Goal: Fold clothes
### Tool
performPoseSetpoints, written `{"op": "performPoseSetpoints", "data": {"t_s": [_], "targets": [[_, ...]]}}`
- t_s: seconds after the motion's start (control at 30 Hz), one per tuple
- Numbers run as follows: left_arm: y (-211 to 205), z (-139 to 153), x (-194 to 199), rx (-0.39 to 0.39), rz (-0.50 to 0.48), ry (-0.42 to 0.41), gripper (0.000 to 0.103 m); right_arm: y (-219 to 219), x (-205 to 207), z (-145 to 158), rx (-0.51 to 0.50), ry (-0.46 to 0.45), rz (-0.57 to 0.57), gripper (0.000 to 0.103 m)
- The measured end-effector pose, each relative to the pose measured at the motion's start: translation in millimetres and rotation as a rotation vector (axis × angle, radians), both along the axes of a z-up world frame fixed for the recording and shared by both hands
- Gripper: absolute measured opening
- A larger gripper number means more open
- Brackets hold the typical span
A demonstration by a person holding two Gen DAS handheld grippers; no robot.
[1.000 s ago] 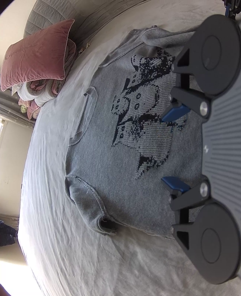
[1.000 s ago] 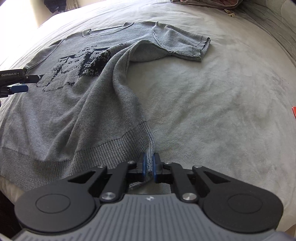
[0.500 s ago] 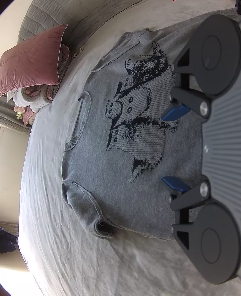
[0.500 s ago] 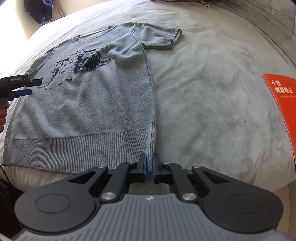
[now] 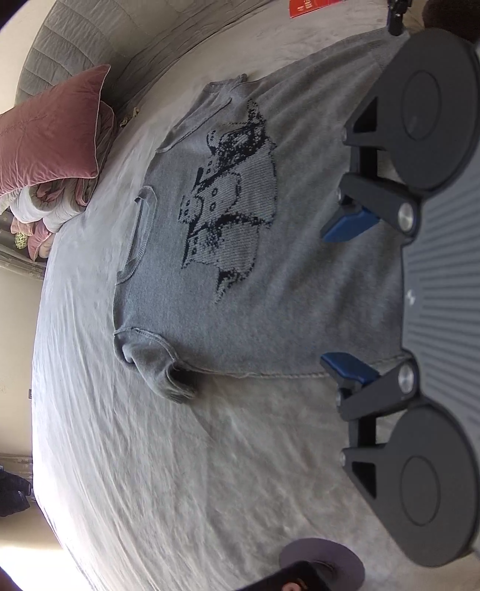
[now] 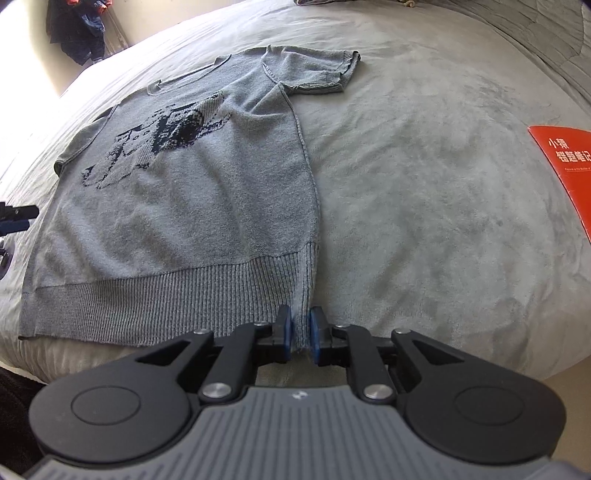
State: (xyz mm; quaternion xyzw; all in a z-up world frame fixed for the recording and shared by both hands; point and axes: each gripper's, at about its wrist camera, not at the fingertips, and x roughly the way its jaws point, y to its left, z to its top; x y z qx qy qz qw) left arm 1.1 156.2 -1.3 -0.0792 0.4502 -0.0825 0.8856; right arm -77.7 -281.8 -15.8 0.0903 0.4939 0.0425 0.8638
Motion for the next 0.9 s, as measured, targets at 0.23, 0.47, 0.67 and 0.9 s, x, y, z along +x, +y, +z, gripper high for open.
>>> {"op": "performPoseSetpoints", "data": {"t_s": [0.23,0.47,0.67,0.9], "targets": [[25.7,-24.4,-65.7,-0.184,0.051,0.069,0.066,-7.2,-2.1,-0.9,0.044,-0.037,-0.018,0.032],[23.4,-50.0,-101.2,-0.358,0.091,0.089,0.055,-6.6,-2.4,-0.7,0.077,-0.054,-0.025,0.032],[27.6,-58.0,-103.2,-0.407,0.135,0.086,0.035,-3.7,1.6,-10.1,0.090,-0.042,-0.030,0.032],[25.8,-57.0,-106.3,-0.377,0.134,0.065,0.005,2.4,2.4,-14.0,0.066,-0.052,-0.044,0.009]]}}
